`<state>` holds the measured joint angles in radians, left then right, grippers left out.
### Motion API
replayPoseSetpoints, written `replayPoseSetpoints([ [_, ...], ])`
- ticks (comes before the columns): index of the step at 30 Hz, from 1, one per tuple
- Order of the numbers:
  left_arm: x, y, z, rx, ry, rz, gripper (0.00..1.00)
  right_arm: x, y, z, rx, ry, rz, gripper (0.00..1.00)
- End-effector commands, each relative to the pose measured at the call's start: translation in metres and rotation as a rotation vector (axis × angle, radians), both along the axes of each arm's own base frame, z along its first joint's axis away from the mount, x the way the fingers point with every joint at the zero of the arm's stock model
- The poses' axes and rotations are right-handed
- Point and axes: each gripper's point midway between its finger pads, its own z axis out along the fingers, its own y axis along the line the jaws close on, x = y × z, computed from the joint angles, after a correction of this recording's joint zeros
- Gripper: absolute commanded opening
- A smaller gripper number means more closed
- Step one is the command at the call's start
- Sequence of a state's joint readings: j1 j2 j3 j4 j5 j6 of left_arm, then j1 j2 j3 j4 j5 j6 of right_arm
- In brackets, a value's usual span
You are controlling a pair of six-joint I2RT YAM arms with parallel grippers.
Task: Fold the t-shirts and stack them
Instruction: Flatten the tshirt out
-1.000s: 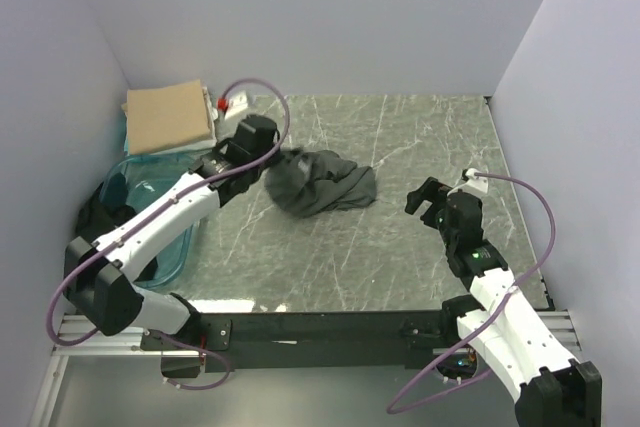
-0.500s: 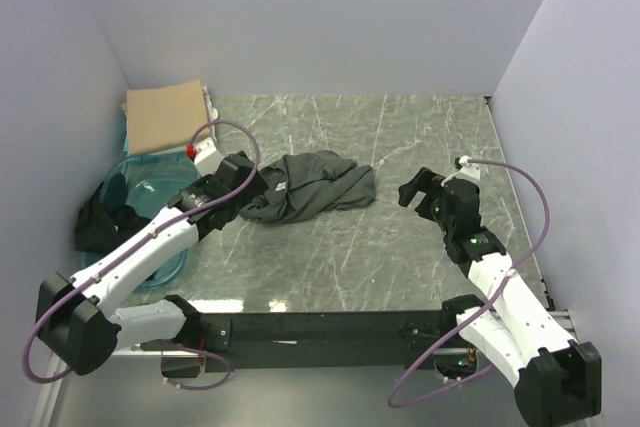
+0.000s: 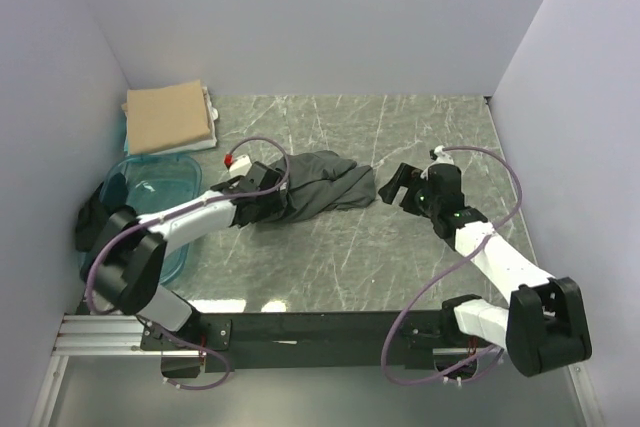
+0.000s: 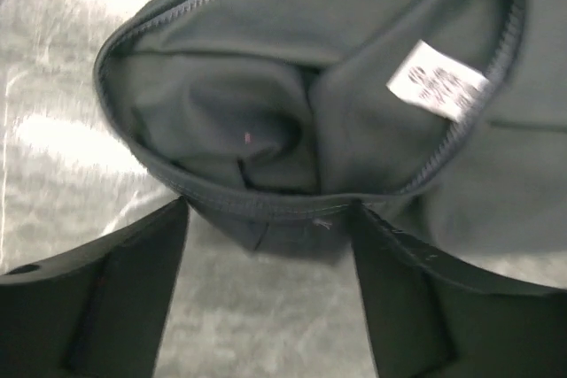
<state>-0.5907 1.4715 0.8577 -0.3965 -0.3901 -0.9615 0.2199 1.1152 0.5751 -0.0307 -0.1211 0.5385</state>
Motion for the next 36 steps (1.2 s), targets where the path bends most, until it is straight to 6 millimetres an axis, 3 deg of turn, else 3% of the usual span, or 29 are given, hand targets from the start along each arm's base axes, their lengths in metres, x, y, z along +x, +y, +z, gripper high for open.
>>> replayPoseSetpoints([
  [1,0.024,-0.006,0.000,0.014,-0.021,0.004,0.77,0.019,0.015,0.026,0.057,-0.085,0.047,0.98],
  [5,0.027,-0.016,-0.010,-0.001,0.016,-0.029,0.59,0.022,0.021,0.012,0.059,-0.038,0.077,0.96],
  [6,0.029,-0.020,-0.009,-0.015,0.007,-0.035,0.31,0.023,0.022,0.009,0.057,-0.031,0.086,0.95],
  [8,0.030,-0.021,-0.009,-0.017,0.009,-0.036,0.01,0.026,0.026,0.003,0.046,-0.014,0.107,0.94],
  [16,0.023,-0.004,0.011,-0.010,-0.041,0.021,0.01,0.044,0.053,-0.018,-0.085,0.029,0.167,0.91],
  [18,0.022,-0.002,0.016,-0.018,-0.056,0.029,0.01,0.051,0.058,-0.020,-0.113,0.036,0.177,0.87],
  [19,0.021,-0.001,0.023,-0.031,-0.074,0.032,0.01,0.051,0.062,-0.031,-0.136,0.058,0.190,0.87],
  [23,0.018,0.006,0.032,-0.030,-0.101,0.043,0.01,0.059,0.059,-0.044,-0.206,0.098,0.187,0.80],
  [28,0.015,0.011,0.040,-0.037,-0.125,0.053,0.01,0.060,0.072,-0.058,-0.181,0.105,0.263,0.68],
  [31,0.017,0.011,0.052,-0.051,-0.161,0.055,0.01,0.064,0.081,-0.060,-0.159,0.105,0.292,0.43],
  [32,0.018,0.012,0.055,-0.053,-0.172,0.056,0.01,0.065,0.084,-0.058,-0.151,0.099,0.302,0.21],
  [34,0.022,0.012,0.071,-0.063,-0.211,0.059,0.01,0.072,0.086,-0.046,-0.148,0.067,0.302,0.02],
  [36,0.023,0.014,0.086,-0.069,-0.240,0.063,0.01,0.075,0.085,-0.034,-0.158,0.050,0.294,0.00],
])
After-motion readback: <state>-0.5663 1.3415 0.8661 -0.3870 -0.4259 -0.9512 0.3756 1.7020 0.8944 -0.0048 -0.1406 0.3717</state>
